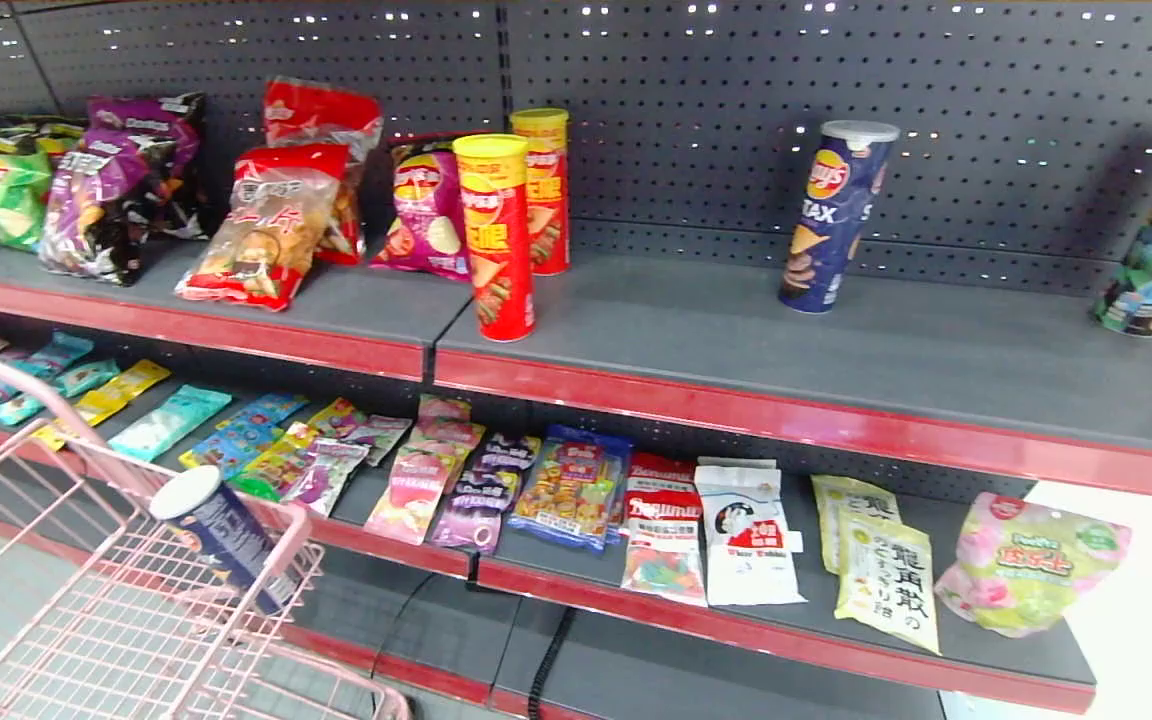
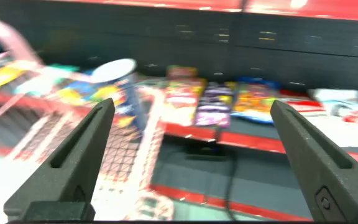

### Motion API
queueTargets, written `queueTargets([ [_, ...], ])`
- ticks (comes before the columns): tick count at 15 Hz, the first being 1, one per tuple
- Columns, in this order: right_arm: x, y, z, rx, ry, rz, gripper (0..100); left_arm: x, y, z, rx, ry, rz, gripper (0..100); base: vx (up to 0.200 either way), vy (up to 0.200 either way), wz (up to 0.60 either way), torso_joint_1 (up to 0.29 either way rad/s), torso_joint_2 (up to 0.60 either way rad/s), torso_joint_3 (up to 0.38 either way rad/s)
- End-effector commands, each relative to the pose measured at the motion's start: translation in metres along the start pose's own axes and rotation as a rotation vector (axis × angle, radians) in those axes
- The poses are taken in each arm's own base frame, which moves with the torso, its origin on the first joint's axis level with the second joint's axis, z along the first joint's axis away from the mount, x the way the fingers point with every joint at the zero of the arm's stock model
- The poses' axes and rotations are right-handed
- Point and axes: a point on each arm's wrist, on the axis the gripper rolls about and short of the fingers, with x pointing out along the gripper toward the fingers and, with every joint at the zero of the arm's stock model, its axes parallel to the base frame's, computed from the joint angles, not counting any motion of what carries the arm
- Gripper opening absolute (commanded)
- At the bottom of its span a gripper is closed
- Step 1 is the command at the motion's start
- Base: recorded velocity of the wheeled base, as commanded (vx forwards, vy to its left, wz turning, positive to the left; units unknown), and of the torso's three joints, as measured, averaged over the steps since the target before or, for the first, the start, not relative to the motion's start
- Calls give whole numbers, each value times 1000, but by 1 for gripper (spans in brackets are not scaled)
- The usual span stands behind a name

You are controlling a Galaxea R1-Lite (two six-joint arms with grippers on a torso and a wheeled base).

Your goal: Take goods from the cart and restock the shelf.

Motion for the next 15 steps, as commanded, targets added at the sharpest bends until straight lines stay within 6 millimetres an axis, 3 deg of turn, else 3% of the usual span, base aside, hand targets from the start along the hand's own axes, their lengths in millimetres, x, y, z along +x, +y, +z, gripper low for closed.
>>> queueTargets([
  [1, 0, 0, 0, 0, 0, 1, 100, 0, 0, 0, 0, 2, 0, 100, 0, 0, 600, 12, 2, 2],
  [7, 0, 0, 0, 0, 2, 2, 100, 0, 0, 0, 0, 2, 1, 100, 0, 0, 600, 2, 4, 3],
  [10, 0, 0, 0, 0, 0, 2, 100, 0, 0, 0, 0, 2, 1, 100, 0, 0, 0, -54, 140, 91],
  [15, 0, 0, 0, 1, 0, 2, 100, 0, 0, 0, 0, 2, -5, 100, 0, 0, 0, -173, 505, 320],
])
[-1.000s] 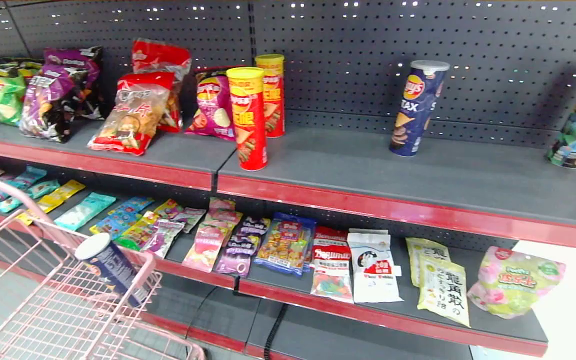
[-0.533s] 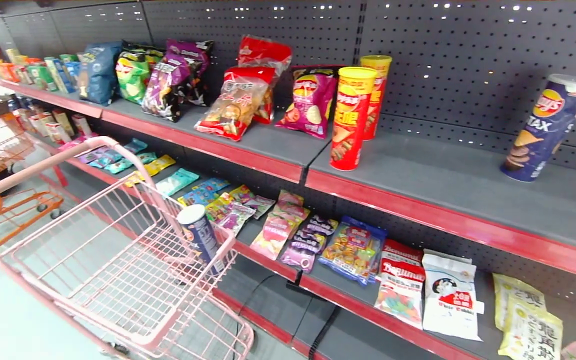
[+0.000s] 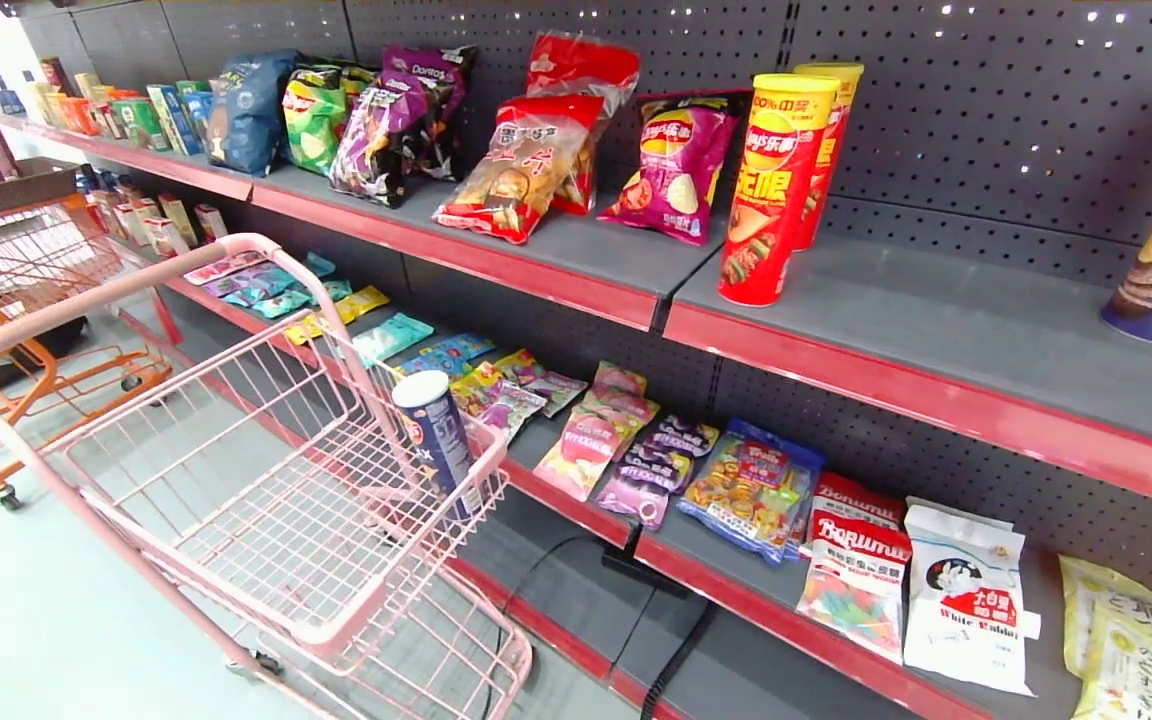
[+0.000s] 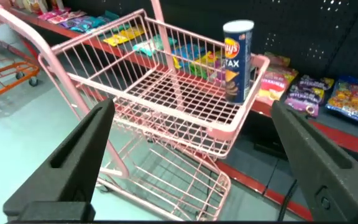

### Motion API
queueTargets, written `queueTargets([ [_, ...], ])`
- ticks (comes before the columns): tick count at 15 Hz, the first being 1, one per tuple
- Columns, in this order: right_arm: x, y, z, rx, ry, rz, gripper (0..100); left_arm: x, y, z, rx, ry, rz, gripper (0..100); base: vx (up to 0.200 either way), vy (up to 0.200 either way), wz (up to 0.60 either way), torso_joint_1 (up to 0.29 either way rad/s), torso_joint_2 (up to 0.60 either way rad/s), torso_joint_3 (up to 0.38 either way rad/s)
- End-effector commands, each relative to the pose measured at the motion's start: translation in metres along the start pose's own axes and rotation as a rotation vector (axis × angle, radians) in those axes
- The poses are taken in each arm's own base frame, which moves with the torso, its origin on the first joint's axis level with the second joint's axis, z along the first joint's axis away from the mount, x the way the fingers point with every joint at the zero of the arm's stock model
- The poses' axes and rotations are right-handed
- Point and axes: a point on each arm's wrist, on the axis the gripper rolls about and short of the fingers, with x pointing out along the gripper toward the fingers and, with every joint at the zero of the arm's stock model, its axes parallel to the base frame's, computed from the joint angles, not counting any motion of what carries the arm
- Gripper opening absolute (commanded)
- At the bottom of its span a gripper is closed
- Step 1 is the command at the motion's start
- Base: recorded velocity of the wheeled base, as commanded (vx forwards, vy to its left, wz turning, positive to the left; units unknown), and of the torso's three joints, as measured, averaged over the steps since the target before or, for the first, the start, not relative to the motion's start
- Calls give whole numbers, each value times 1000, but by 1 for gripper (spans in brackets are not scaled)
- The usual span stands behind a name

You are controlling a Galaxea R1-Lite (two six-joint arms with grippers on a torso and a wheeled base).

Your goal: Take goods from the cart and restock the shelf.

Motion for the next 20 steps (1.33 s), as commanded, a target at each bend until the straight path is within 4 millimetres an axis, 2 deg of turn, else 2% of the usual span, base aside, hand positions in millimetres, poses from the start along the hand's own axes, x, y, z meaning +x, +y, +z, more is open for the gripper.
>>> queueTargets([
  [1, 0, 0, 0, -1, 0, 1, 100, 0, 0, 0, 0, 1, 0, 100, 0, 0, 0, -178, 535, 354],
  [9, 0, 0, 0, 1, 0, 1, 100, 1, -1, 0, 0, 12, -43, 100, 0, 0, 0, -127, 436, 301],
  [10, 0, 0, 0, -1, 0, 1, 100, -2, -1, 10, -6, -27, -56, 100, 0, 0, 0, -22, 85, 71],
  [11, 0, 0, 0, -2, 0, 1, 100, -2, -1, 66, -24, -75, -78, 100, 0, 0, 0, -7, 61, 41],
  [12, 0, 0, 0, -2, 0, 1, 100, 17, -1, 120, -98, -45, -76, 100, 0, 0, 0, 0, 0, 0],
  [13, 0, 0, 0, -1, 0, 1, 100, 46, -2, 170, -162, -35, -31, 100, 0, 0, 0, 0, 0, 0],
  [14, 0, 0, 0, -1, 0, 1, 100, 72, -1, 190, -170, 0, 26, 100, 0, 0, 0, 0, 0, 0],
  [15, 0, 0, 0, -1, 0, 1, 100, 118, -1, 189, -173, 98, 61, 100, 0, 0, 0, 0, 0, 0],
  [16, 0, 0, 0, -1, 0, 1, 100, 144, -1, 184, -170, 126, 60, 100, 0, 0, 0, 0, 0, 0],
  [17, 0, 0, 0, -1, 0, 1, 100, 176, -1, 171, -169, 170, 66, 100, 0, 0, 0, 0, 0, 0],
  [18, 0, 0, 0, 1, 0, 1, 100, 216, 0, 144, -154, 223, 67, 100, 0, 0, 0, 0, 0, 0],
  [19, 0, 0, 0, -1, 0, 1, 100, 234, -1, 131, -140, 262, -20, 100, 0, 0, 0, 0, 0, 0],
  [20, 0, 0, 0, 1, 0, 1, 100, 242, -3, 125, -147, 294, -114, 100, 0, 0, 0, 0, 0, 0],
])
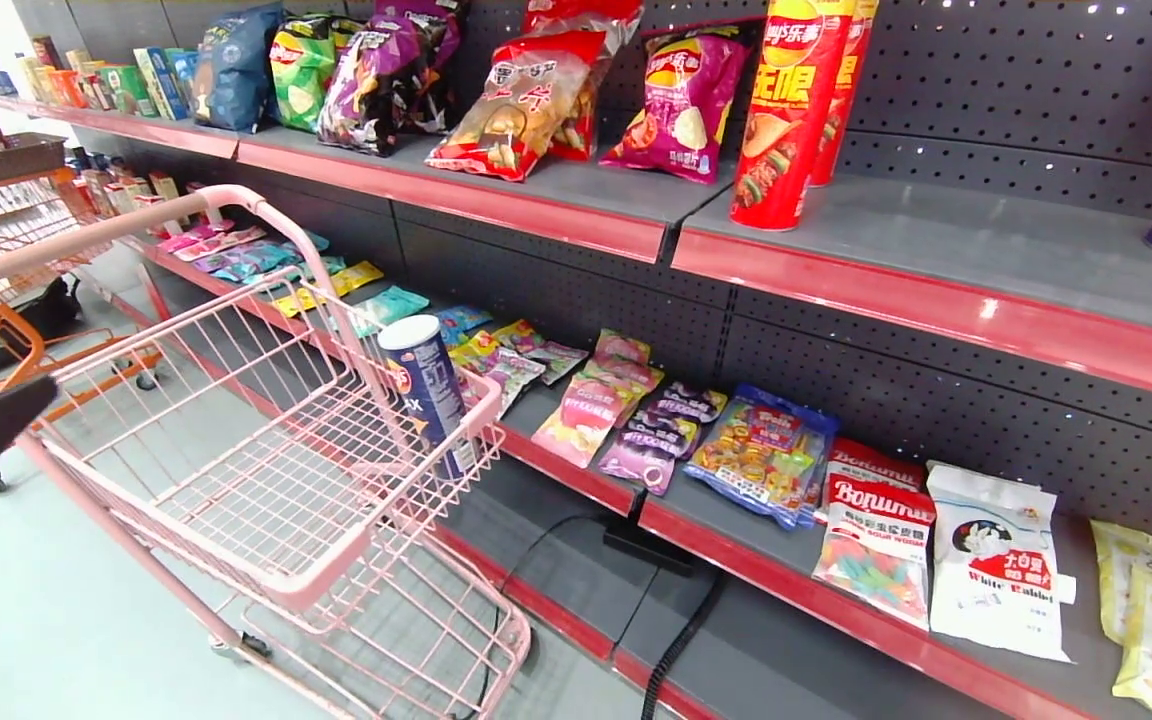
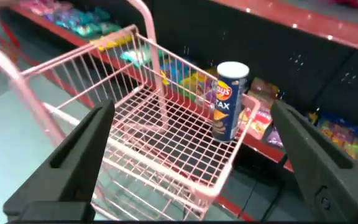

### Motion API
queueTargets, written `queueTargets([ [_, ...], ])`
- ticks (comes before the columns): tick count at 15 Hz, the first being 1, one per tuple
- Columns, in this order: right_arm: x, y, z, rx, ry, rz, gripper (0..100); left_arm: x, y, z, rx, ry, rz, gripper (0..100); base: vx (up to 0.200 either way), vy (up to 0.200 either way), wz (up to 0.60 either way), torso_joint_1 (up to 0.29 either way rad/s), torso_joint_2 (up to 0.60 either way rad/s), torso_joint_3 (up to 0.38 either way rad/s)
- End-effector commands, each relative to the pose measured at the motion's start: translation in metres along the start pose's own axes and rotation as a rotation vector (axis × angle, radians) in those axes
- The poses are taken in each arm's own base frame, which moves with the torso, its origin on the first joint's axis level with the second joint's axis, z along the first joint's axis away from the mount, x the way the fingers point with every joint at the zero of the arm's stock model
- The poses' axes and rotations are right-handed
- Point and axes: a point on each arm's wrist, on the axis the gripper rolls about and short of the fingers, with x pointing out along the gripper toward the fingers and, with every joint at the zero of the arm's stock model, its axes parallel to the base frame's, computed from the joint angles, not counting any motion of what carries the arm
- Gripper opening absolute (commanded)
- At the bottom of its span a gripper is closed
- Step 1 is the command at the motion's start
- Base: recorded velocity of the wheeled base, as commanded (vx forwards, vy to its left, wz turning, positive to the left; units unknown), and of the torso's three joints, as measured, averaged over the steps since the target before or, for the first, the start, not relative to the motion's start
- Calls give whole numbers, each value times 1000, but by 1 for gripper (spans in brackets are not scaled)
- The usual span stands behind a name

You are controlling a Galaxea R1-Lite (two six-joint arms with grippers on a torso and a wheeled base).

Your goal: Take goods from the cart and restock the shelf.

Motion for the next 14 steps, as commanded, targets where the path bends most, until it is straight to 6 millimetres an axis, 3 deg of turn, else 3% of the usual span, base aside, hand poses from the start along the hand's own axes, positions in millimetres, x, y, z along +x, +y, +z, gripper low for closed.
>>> queueTargets([
  [1, 0, 0, 0, 0, -1, 1, 100, 131, 8, -33, -31, 272, -187, 100, 0, 0, 0, 0, 0, 0],
  [4, 0, 0, 0, -1, -1, 1, 100, 175, 12, -54, 41, 360, -248, 100, 0, 0, 0, 0, 0, 0],
  [8, 0, 0, 0, -1, -1, 1, 100, 201, -1, -63, 88, 383, -370, 100, 0, 0, 0, 0, 0, 0],
  [12, 0, 0, 0, -3, -1, 1, 100, 232, -2, -67, 114, 380, -386, 100, 0, 0, 0, 0, 0, 0],
  [14, 0, 0, 0, -3, -1, 1, 100, 244, 3, -82, 149, 390, -418, 100, 0, 0, 0, 0, 0, 0],
])
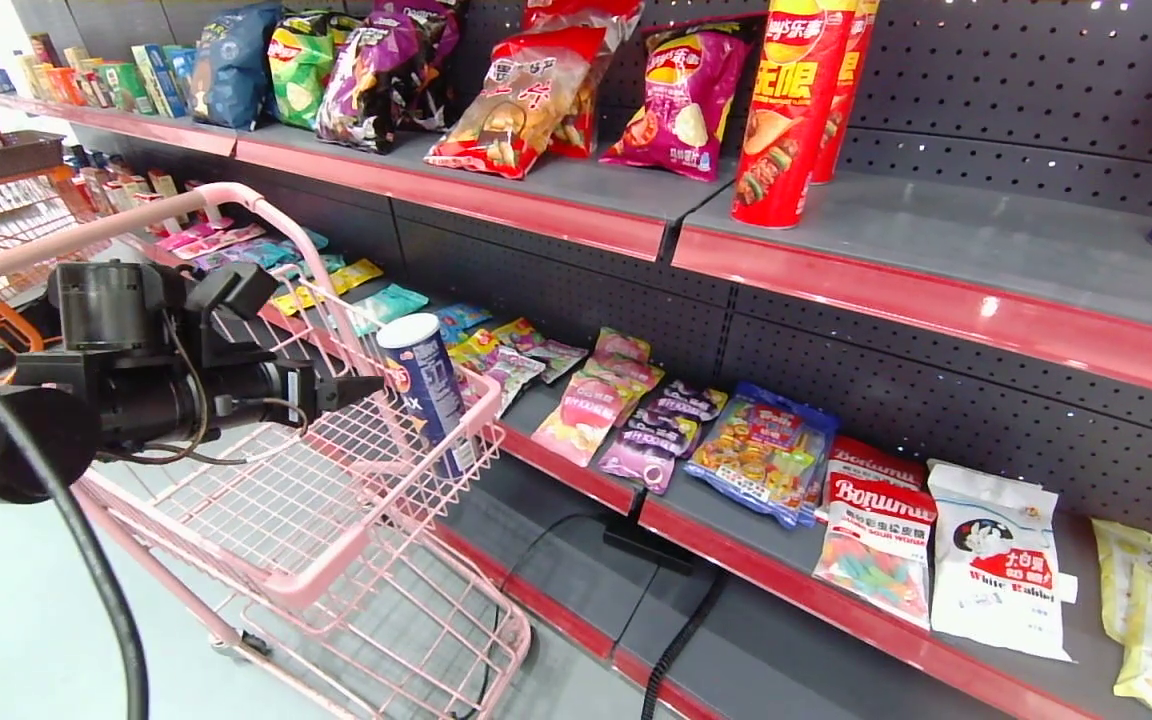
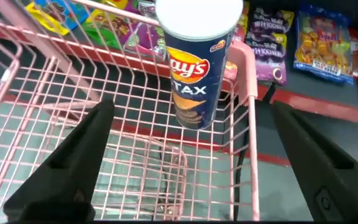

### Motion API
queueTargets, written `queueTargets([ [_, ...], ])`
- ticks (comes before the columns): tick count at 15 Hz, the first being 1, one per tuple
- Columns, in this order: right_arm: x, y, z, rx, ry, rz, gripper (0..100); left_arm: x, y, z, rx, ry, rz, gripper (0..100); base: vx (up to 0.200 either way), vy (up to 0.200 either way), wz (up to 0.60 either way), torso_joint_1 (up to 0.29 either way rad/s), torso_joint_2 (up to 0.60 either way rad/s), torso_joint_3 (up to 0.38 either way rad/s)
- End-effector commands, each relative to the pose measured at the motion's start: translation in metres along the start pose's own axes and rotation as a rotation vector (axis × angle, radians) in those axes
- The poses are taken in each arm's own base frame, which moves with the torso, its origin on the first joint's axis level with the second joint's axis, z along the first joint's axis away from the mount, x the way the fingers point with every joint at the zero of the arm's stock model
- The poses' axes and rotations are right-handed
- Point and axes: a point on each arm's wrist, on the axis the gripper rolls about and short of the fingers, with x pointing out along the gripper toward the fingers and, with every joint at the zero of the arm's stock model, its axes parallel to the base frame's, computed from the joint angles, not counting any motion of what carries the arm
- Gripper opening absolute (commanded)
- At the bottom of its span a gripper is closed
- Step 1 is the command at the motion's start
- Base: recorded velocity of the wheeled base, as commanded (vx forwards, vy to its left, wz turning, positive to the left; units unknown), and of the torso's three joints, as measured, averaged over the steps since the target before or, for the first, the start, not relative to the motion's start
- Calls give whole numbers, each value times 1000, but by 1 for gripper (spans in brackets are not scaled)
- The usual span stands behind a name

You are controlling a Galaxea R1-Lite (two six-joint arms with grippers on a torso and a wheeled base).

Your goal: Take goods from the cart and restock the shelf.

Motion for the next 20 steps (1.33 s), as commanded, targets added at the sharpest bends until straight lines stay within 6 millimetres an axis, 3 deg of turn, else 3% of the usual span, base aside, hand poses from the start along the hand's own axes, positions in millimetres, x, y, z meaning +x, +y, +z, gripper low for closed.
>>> queueTargets([
  [1, 0, 0, 0, 0, -1, 0, 100, 24, 11, -18, 7, 34, -7, 100, 0, 0, 0, 0, 0, 0],
  [5, 0, 0, 0, -2, -1, 0, 100, 63, 21, -28, 55, -56, -21, 100, 0, 0, 0, 0, 0, 0],
  [11, 0, 0, 0, 0, 2, 0, 100, 91, 5, -23, 84, -77, -95, 100, 0, 0, 0, 0, 0, 0],
  [15, 0, 0, 0, -2, -1, 0, 100, 110, 6, -23, 100, -88, -95, 100, 0, 0, 0, 0, 0, 0],
  [16, 0, 0, 0, -2, 1, 0, 100, 111, 6, -23, 104, -99, -96, 0, 0, 0, 0, 0, 0, 0],
  [18, 0, 0, 0, 0, 1, 0, 100, 109, 5, -21, 104, -112, -89, 0, 0, 0, 0, 0, 0, 0],
  [20, 0, 0, 0, 0, -1, 0, 100, 90, 5, -17, 82, -114, -50, 0, 0, 0, 0, 0, 0, 0],
])
